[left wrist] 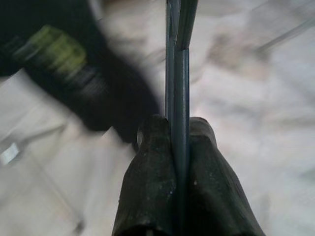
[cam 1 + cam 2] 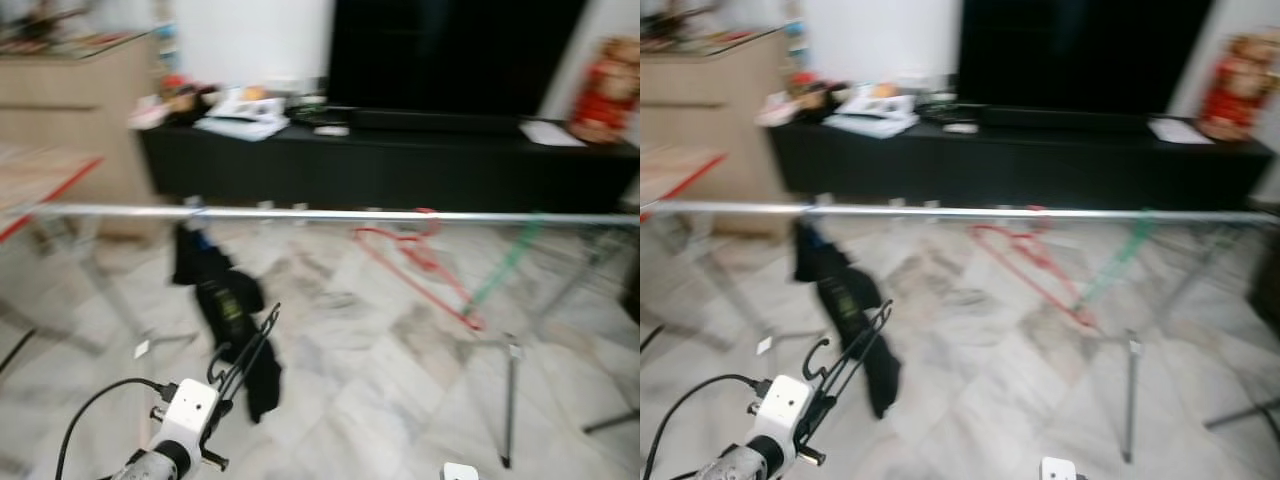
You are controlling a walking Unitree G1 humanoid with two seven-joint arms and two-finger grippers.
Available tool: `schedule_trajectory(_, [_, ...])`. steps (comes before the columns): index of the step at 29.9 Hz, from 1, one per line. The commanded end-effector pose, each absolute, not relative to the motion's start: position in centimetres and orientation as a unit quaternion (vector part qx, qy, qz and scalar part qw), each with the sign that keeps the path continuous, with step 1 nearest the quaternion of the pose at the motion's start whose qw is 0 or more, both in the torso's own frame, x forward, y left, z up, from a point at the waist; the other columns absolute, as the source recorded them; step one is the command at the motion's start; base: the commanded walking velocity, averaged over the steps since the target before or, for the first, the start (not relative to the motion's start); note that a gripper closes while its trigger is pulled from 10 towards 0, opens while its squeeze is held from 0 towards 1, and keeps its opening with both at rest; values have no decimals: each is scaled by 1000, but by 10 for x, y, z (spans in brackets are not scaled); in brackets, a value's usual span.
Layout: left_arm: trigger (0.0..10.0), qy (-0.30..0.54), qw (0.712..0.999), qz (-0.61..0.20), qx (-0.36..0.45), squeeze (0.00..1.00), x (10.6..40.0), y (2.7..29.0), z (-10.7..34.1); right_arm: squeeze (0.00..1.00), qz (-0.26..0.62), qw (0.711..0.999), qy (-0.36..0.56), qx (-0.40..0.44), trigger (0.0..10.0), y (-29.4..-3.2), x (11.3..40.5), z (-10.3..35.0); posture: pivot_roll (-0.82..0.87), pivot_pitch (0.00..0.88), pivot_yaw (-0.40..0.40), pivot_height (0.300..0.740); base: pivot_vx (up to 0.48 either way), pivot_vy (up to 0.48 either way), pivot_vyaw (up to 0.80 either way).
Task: Hang hanger
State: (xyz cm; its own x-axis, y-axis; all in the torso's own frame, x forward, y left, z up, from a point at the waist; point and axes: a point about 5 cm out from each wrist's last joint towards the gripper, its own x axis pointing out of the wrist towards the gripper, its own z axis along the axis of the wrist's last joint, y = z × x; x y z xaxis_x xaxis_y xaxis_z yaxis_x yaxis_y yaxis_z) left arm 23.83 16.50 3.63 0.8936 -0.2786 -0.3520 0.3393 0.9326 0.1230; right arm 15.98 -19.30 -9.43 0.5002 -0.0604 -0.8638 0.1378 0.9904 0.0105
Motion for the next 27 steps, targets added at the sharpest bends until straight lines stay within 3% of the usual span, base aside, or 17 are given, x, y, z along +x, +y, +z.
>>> schedule_trajectory(1, [10000, 168, 967, -161, 104, 0, 234, 168, 36, 0, -53, 870, 488, 43, 10000, -190, 167, -92, 106, 0, -28, 740, 360, 0, 0])
schedule_trajectory(20, [10000, 157, 966, -174, 111, 0, 243, 164, 45, 0, -38, 874, 483, 37, 10000, -190, 172, -90, 107, 0, -28, 740, 367, 0, 0])
schedule_trajectory(27, [10000, 161, 955, -216, 127, 0, 250, 155, 50, 0, -30, 873, 486, 30, 10000, -190, 171, -90, 105, 0, -27, 740, 361, 0, 0])
